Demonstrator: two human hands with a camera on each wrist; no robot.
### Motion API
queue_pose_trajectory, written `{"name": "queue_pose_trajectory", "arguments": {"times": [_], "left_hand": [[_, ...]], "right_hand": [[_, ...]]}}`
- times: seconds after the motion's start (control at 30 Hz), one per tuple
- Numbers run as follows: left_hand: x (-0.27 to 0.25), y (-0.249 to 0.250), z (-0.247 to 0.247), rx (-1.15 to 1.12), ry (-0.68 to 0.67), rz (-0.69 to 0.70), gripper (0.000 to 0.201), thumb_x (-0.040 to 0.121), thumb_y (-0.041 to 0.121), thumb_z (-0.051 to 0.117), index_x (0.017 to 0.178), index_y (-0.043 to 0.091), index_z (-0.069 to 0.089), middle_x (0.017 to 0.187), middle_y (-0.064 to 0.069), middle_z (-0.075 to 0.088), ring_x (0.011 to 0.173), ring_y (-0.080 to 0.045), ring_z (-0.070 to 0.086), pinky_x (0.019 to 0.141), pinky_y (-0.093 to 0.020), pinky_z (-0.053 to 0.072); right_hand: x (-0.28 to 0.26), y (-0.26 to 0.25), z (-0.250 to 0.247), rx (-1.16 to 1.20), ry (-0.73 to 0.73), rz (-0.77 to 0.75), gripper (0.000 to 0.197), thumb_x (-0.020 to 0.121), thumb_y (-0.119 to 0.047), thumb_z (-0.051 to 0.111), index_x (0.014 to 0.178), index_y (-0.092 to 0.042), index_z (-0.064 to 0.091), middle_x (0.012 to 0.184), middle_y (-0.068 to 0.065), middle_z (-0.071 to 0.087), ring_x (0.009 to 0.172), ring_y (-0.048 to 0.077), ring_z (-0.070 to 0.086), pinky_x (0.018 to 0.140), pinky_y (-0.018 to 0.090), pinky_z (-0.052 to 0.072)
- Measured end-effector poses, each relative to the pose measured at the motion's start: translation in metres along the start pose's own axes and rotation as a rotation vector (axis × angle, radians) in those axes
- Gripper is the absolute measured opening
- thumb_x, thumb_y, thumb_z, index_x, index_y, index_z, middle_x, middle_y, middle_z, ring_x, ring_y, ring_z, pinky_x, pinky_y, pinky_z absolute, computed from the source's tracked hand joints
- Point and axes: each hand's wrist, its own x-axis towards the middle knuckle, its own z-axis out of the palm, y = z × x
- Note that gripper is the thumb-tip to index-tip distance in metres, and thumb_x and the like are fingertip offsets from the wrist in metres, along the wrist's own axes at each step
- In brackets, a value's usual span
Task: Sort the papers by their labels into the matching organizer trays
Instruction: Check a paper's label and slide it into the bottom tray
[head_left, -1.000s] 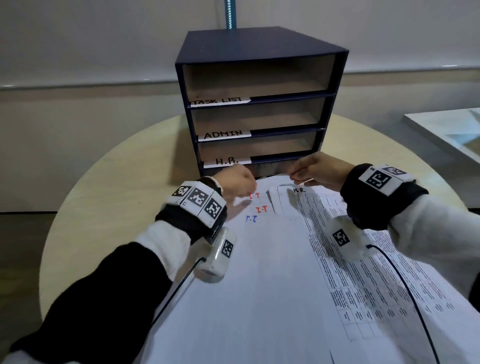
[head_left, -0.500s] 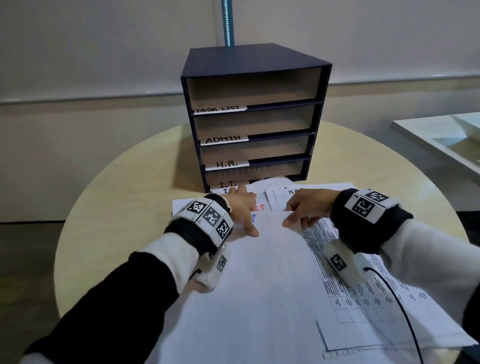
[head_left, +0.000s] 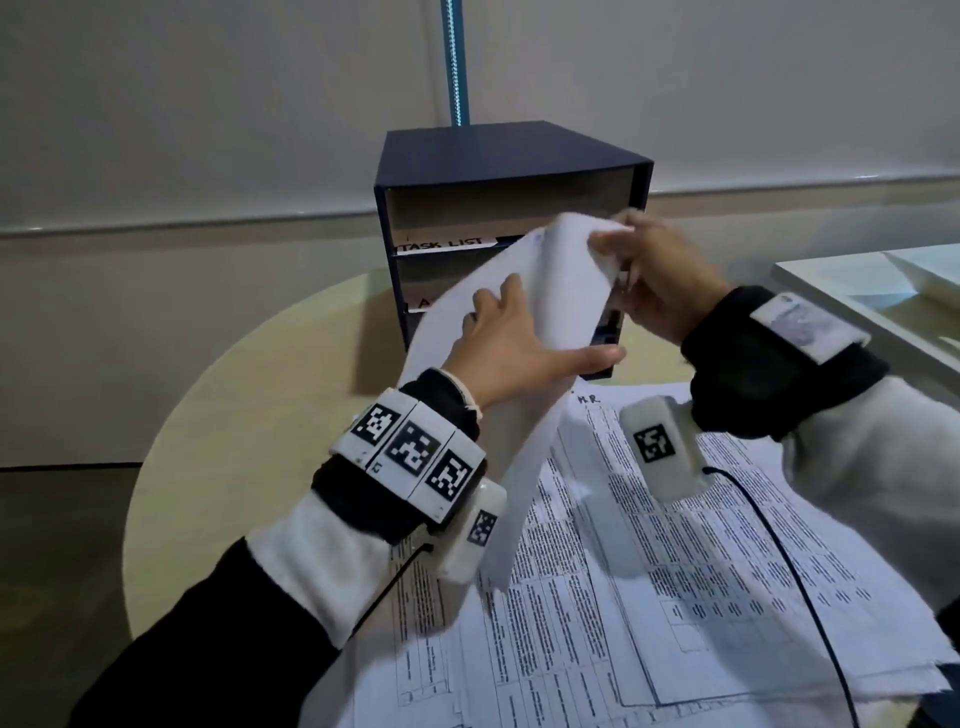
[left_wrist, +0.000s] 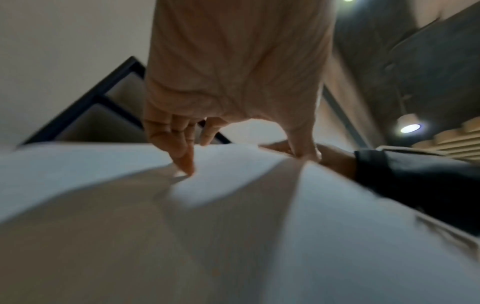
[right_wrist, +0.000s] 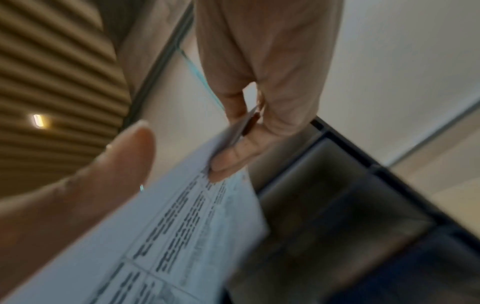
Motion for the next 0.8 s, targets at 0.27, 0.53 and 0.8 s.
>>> {"name": "queue_pose_trajectory", "arguments": {"times": [0.27, 0.53, 0.8], "left_hand": [[-0.013, 0.006, -0.029, -0.148, 0.36, 0.241, 0.022, 0.087, -0.001, 0.047, 0.106, 0.002, 0.056, 0.089, -0.004, 0.059, 0.069, -0.015, 0.054, 0.048, -0.016, 0.041], [-0.01, -0.028, -0.037, -0.724, 0.273, 0.023, 0.028, 0.096, 0.01, 0.044, 0.122, 0.007, 0.054, 0.111, -0.002, 0.063, 0.096, -0.015, 0.063, 0.082, -0.025, 0.053], [0.009, -0.093, -0.004, -1.178, -0.123, -0.434, 0.034, 0.094, 0.008, 0.048, 0.126, -0.004, 0.051, 0.127, -0.018, 0.058, 0.11, -0.035, 0.059, 0.077, -0.041, 0.057]], "right_hand": [[-0.012, -0.046, 0.011, 0.216, -0.188, -0.129, 0.026, 0.092, -0.012, 0.043, 0.068, -0.02, 0.049, 0.06, -0.006, 0.054, 0.059, 0.01, 0.058, 0.061, 0.023, 0.053], [0.008, -0.002, -0.013, -0.198, 0.217, -0.031, 0.044, 0.083, -0.024, 0.067, 0.118, -0.022, 0.042, 0.118, 0.003, 0.049, 0.092, 0.008, 0.05, 0.058, 0.021, 0.032], [0.002, 0.056, -0.032, -0.396, 0.146, 0.261, 0.035, 0.082, 0.019, 0.039, 0.113, 0.012, 0.053, 0.088, 0.024, 0.06, 0.062, 0.023, 0.055, 0.051, 0.023, 0.038]]}}
